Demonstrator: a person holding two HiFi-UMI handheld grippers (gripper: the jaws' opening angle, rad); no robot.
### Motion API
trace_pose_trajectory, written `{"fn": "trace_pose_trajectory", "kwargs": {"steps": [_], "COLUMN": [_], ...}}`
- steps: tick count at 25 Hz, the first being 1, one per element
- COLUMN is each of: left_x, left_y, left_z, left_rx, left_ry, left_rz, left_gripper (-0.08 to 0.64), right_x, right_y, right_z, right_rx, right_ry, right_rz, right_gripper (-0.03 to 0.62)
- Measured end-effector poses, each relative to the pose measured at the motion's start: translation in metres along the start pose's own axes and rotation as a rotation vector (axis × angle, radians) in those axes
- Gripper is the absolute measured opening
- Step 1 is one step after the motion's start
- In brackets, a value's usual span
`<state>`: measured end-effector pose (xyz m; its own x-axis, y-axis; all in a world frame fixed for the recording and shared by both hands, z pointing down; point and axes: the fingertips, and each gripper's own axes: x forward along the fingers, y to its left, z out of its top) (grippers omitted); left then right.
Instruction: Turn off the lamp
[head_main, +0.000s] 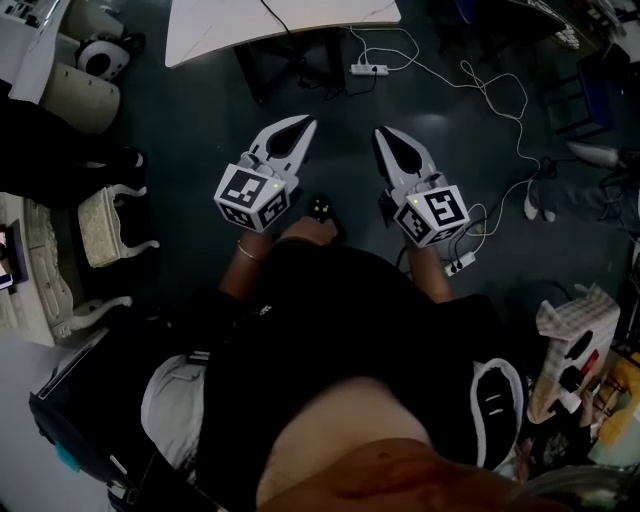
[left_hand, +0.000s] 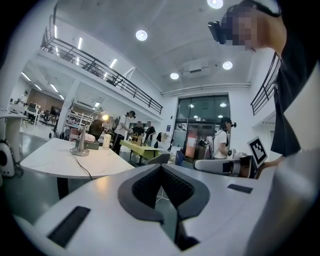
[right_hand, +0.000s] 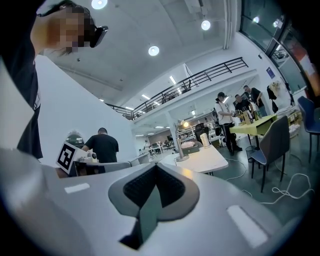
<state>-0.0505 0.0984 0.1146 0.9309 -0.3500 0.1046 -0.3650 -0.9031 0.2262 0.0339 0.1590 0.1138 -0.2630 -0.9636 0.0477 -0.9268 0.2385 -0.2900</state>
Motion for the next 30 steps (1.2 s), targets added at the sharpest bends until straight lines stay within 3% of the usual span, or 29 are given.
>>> {"fn": "trace_pose_trajectory", "kwargs": {"steps": [21,30], "left_x": [0.034,0.048], "left_y": [0.083,0.097], "left_z": [0.016,0.009], "left_rx": [0.004,-0.022], "left_ry": [0.005,0.008], "left_rz": [0.094,0.106], "left_gripper": [0.006,0.006], "right_x": [0.093,0.101], "right_y": [-0.034,-0.054], "right_z": [0.005,-0.002], "right_rx": [0.004,0.020], "right_ry": [0.064,0.097], "right_rz": [0.089,0.070], "right_gripper": [-0.002,-0.002]}}
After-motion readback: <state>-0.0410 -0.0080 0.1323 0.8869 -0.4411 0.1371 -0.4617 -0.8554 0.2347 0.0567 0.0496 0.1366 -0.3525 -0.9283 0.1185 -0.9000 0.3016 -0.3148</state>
